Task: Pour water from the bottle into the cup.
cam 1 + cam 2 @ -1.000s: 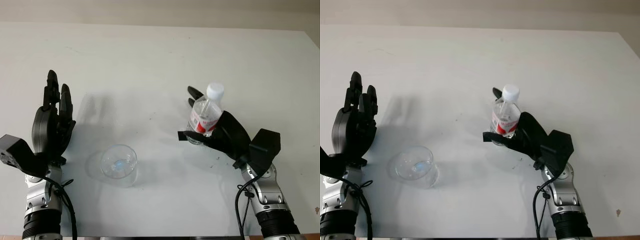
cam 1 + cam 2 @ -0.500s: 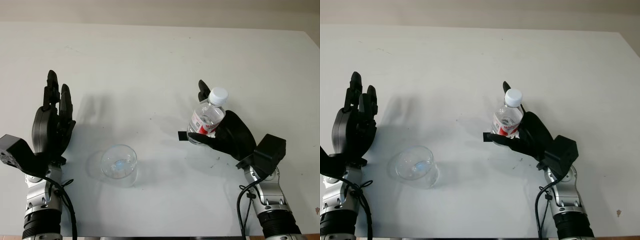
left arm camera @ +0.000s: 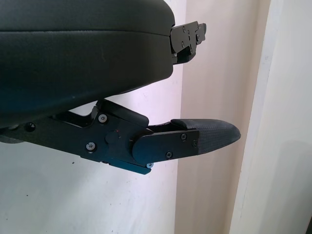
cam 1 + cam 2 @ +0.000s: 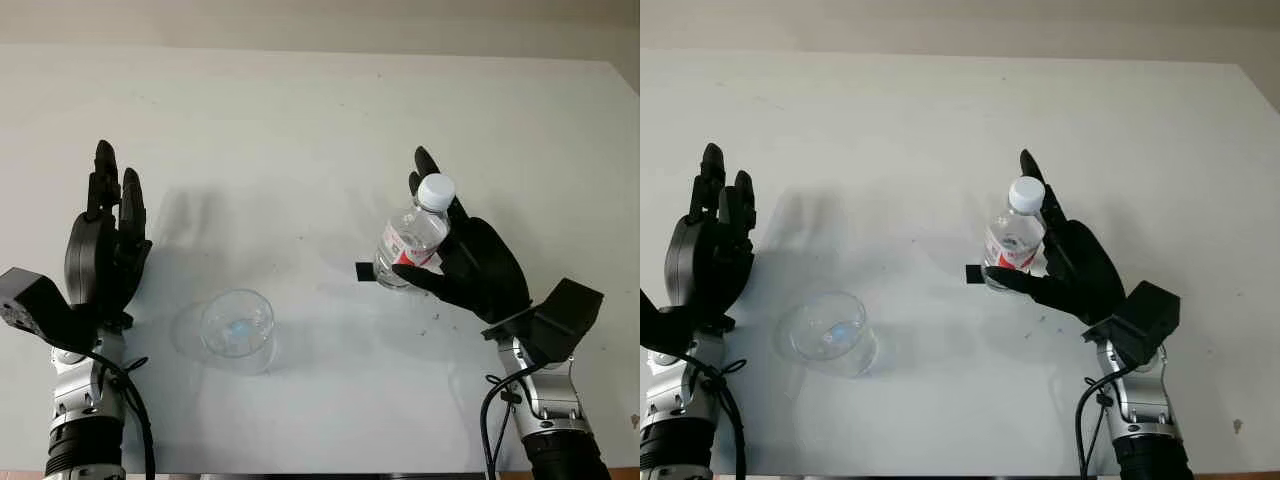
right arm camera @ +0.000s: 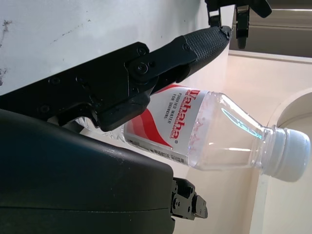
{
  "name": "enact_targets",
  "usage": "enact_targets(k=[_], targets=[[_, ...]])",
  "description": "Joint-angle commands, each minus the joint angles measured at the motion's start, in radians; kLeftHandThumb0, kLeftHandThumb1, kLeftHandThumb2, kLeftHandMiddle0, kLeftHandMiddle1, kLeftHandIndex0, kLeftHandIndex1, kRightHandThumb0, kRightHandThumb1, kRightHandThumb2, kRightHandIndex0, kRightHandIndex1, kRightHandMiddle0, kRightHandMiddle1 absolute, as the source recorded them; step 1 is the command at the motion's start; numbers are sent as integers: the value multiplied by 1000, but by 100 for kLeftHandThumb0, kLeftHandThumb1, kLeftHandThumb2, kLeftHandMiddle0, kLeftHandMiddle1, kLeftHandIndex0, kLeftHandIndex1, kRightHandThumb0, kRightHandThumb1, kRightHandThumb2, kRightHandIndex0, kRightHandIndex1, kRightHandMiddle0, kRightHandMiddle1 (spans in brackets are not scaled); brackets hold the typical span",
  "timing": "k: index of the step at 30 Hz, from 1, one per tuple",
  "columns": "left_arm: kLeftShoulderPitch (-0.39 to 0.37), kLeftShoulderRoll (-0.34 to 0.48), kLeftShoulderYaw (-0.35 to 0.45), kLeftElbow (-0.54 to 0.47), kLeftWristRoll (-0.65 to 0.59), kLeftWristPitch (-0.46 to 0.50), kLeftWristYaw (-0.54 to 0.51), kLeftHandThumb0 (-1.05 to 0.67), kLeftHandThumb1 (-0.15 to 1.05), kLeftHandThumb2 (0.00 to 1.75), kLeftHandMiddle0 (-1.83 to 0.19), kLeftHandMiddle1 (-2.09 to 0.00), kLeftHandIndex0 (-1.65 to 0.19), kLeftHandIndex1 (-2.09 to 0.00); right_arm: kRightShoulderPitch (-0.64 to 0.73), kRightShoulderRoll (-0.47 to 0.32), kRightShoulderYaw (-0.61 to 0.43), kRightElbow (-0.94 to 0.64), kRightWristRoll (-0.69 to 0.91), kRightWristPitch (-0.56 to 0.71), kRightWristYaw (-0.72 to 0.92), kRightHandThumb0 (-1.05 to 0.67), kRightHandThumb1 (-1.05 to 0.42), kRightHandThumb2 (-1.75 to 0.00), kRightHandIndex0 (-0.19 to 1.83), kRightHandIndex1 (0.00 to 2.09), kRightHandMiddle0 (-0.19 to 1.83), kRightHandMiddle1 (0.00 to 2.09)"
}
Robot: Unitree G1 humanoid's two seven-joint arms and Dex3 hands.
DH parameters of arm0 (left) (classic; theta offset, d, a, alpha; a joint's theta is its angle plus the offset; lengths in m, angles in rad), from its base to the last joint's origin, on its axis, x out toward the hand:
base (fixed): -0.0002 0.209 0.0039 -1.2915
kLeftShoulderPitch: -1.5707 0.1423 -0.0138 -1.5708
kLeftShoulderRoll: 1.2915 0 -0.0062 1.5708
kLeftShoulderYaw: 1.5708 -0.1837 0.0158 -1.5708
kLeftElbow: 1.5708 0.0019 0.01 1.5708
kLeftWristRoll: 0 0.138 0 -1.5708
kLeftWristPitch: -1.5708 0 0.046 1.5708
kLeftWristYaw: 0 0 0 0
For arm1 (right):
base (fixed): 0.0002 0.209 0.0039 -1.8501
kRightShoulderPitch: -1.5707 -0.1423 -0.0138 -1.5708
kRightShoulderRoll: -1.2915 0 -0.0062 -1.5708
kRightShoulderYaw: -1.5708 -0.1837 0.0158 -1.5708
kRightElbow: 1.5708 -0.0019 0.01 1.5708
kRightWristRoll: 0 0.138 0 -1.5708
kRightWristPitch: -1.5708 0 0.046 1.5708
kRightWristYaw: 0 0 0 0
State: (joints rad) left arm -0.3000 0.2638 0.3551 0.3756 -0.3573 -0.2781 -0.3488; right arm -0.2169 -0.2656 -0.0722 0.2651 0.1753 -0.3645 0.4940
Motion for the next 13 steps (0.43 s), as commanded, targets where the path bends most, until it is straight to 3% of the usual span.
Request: enact_targets(k=[1, 13], targets=[[-4, 5, -2, 2, 4, -5, 0, -73, 105, 49, 19, -4, 19, -1, 15, -14, -13, -16, 4, -5, -3, -90, -95, -6, -19, 0, -19, 0], [-7, 8, 2, 6, 0, -10, -7, -73, 105, 48, 19, -4, 19, -1, -4, -9, -22, 16, 0, -19, -13, -89, -94, -6, -19, 0, -19, 0]])
